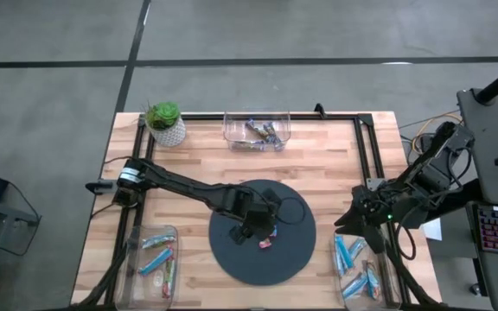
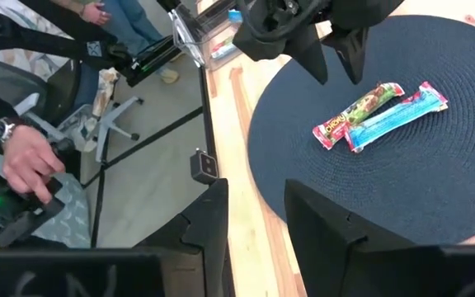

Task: Pick and place Granola Bars by type
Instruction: Put the red granola bar into the bottom left transparent bin

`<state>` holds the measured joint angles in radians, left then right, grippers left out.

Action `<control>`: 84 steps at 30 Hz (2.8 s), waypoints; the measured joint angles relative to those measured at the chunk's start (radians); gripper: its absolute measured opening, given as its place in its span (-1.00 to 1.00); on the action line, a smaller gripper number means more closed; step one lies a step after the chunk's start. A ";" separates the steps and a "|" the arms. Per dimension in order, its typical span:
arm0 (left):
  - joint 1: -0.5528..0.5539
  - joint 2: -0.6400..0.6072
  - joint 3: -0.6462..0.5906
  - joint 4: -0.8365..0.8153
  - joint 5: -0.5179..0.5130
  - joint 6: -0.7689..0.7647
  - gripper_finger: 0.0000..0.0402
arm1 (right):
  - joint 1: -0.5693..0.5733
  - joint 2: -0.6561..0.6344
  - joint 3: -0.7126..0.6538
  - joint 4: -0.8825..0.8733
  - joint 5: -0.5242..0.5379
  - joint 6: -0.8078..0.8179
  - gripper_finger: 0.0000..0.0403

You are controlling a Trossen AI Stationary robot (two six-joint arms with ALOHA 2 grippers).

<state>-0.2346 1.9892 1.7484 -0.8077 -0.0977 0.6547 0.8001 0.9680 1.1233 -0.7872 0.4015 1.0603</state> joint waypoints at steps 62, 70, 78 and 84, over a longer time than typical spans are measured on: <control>0.103 0.110 -0.151 0.100 0.192 0.141 0.09 | 0.000 0.000 -0.032 -0.024 -0.042 0.014 -0.57; 0.107 0.110 -0.151 0.101 0.191 0.158 0.09 | 0.000 0.000 -0.032 -0.024 -0.042 0.014 -0.60; 0.112 0.151 -0.148 0.151 0.174 0.156 0.09 | 0.000 0.000 -0.032 -0.024 -0.041 0.014 -0.60; 0.112 0.151 -0.149 0.145 0.149 0.133 0.08 | 0.000 0.000 -0.032 -0.023 -0.040 0.014 -0.62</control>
<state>-0.1226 2.1407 1.5997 -0.6627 0.0518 0.7874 0.7999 0.9676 1.0912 -0.8106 0.3611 1.0738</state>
